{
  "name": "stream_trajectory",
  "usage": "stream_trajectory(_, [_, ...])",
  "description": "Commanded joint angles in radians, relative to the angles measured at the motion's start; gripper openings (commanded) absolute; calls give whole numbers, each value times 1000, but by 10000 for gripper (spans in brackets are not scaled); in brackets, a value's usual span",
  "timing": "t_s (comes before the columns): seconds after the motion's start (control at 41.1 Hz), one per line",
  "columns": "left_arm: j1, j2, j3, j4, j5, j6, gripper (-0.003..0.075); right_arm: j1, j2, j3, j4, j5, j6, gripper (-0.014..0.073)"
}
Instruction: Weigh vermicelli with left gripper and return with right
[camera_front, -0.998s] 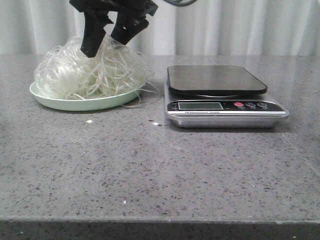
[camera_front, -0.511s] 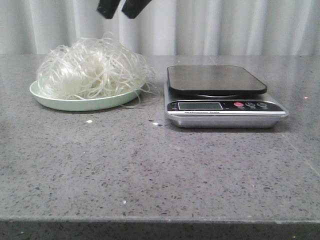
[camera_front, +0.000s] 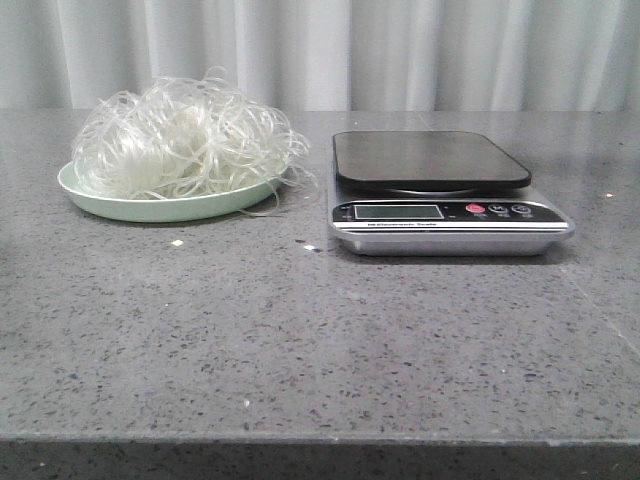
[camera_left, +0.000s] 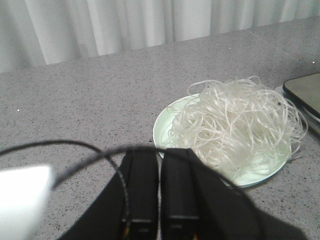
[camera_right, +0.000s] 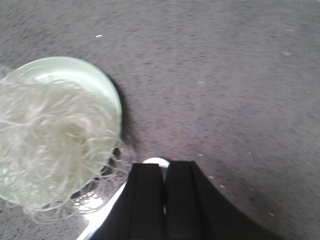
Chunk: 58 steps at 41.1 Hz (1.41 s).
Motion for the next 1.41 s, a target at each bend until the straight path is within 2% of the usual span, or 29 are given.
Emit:
stream_trajectory(0.0, [-1, -3, -28, -9, -79, -8, 137, -43, -86, -33, 13, -38, 26, 152])
stream_trajectory(0.292, [-1, -3, -28, -9, -79, -8, 137, -70, -164, 4, -147, -143, 109, 152])
stream_trajectory(0.438, [-1, -3, -28, -9, -87, -8, 137, -70, -240, 136, -177, -234, 137, 152])
stream_trajectory(0.633, [-1, -3, -28, -11, -106, -8, 137, -70, -402, 477, -177, -448, 163, 152])
stream_trajectory(0.949, [-1, -3, -28, -13, -106, -8, 137, -70, -788, 1072, -177, -865, 164, 152])
stream_trajectory(1.144, [-1, -3, -28, -13, -106, -8, 137, -70, -1041, 1363, -177, -1040, 164, 152])
stream_trajectory(1.387, [-1, -3, -28, -13, -106, -8, 137, -70, -1338, 1625, -177, -1153, 164, 152])
